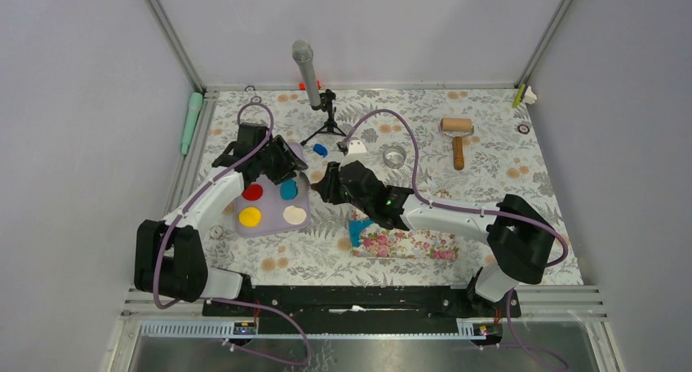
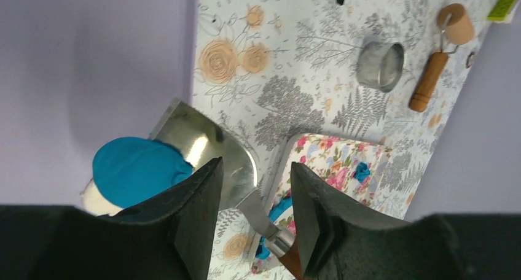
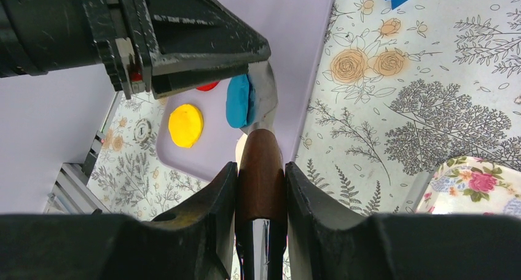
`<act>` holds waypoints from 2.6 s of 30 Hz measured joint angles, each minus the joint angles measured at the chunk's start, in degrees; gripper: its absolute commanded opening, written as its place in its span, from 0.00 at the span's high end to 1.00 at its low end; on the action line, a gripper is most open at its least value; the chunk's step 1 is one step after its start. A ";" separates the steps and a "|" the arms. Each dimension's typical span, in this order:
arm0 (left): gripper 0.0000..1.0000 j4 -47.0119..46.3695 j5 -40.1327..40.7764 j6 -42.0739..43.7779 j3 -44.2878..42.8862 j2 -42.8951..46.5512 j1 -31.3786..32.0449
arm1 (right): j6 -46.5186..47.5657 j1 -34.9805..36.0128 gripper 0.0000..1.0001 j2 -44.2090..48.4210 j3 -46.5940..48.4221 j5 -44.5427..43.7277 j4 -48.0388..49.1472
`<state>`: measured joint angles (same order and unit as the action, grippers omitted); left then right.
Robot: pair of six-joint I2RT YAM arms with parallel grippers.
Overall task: Roll out the dumpling wrappers from the dough
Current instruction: Place the dumpling wrapper on the plate.
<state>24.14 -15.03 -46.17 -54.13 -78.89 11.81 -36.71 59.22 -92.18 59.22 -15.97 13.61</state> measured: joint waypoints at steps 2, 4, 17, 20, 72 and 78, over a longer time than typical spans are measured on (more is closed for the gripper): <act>0.53 -2.08 -0.13 -0.66 0.39 0.76 -0.02 | 0.00 0.00 1.00 0.00 0.00 0.00 0.04; 0.54 -3.54 -0.15 -1.05 0.52 0.85 0.00 | 0.00 0.00 1.00 0.00 0.00 0.00 0.02; 0.80 -4.22 1.33 -1.36 1.46 -1.22 0.09 | 0.04 0.00 1.00 0.00 0.00 -0.02 0.00; 0.81 -4.13 1.55 -0.90 1.79 -1.22 0.09 | 0.20 0.00 1.00 0.00 0.00 -0.04 0.00; 0.85 1.29 4.79 1.33 4.85 -3.10 0.20 | 3.30 0.02 1.00 -0.98 0.00 -2.51 1.77; 0.85 2.12 4.79 1.51 2.01 -4.94 0.13 | 5.18 0.02 1.00 -3.63 2.03 -3.82 3.65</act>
<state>26.26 -10.24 -44.66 -52.12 -83.83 11.94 -31.53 59.24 -95.81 61.25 -19.79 17.26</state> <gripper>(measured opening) 0.148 0.359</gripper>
